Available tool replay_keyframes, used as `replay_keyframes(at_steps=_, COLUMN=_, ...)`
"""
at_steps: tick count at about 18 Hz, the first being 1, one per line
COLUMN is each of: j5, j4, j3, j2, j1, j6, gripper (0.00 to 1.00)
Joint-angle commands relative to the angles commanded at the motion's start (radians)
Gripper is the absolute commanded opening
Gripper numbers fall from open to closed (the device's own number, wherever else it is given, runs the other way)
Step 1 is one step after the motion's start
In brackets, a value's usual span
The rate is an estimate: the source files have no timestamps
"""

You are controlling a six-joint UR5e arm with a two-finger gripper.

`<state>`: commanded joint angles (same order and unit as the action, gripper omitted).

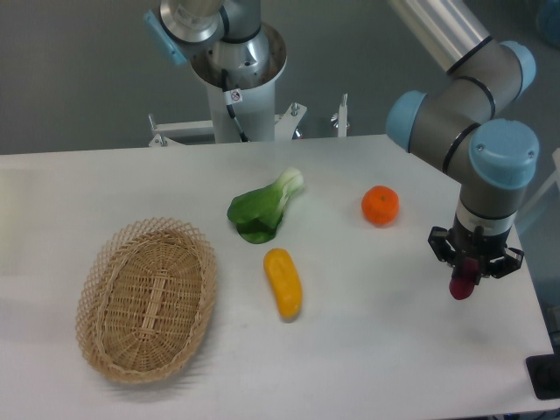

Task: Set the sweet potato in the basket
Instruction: 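Hold the purple sweet potato in the gripper above the table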

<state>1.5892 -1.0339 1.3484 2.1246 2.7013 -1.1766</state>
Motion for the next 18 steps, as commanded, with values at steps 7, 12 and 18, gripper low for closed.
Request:
replay_keyframes(at_steps=7, j5=0.000, j4=0.000, j3=-0.002, j2=0.000, j1=0.000, j6=0.014, gripper=0.31)
replay_keyframes(at_steps=12, j5=-0.005, j4=-0.003, j3=0.006, j2=-0.003, j1=-0.011, j6=0.041, gripper=0.31)
replay_keyframes(at_steps=18, j5=-0.008, j4=-0.002, j3=0.017, j2=-0.014, j1=-0.073, j6=0.121, gripper=0.31)
